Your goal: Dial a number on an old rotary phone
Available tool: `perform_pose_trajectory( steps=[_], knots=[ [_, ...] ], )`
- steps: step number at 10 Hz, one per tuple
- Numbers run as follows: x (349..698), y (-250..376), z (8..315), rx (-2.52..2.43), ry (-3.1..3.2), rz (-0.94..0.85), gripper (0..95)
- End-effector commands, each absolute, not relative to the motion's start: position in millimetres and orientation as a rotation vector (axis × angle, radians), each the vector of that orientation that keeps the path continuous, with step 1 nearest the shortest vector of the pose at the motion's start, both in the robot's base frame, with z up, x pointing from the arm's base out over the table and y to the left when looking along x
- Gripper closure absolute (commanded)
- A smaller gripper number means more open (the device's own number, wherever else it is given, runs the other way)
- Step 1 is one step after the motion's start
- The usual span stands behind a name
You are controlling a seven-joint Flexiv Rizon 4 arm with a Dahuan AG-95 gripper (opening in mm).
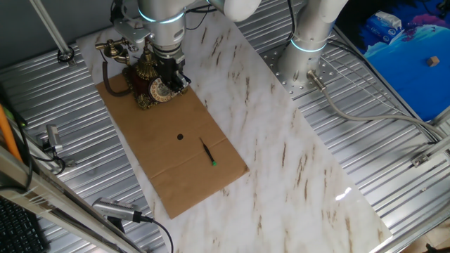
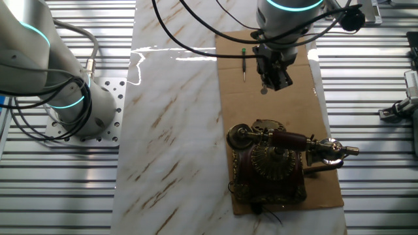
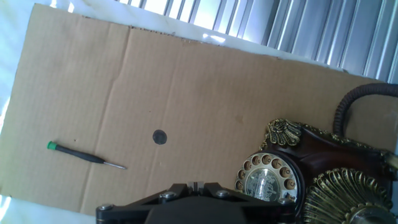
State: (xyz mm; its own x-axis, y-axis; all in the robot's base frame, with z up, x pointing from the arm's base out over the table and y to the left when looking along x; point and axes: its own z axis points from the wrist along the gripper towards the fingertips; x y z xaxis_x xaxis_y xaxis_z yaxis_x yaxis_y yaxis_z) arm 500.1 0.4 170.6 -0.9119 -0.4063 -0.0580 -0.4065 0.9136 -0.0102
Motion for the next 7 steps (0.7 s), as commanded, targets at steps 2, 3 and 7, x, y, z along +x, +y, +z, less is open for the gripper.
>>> perform_pose_trajectory(
  steps=[2, 3, 7],
  knots=[
    [499.8, 0.1, 170.7, -0.706, 3.000, 0.001, 95.0],
    [499.8, 0.1, 170.7, -0.733, 2.996, 0.002, 95.0],
    [499.7, 0.1, 171.0, -0.806, 2.998, 0.006, 95.0]
  ],
)
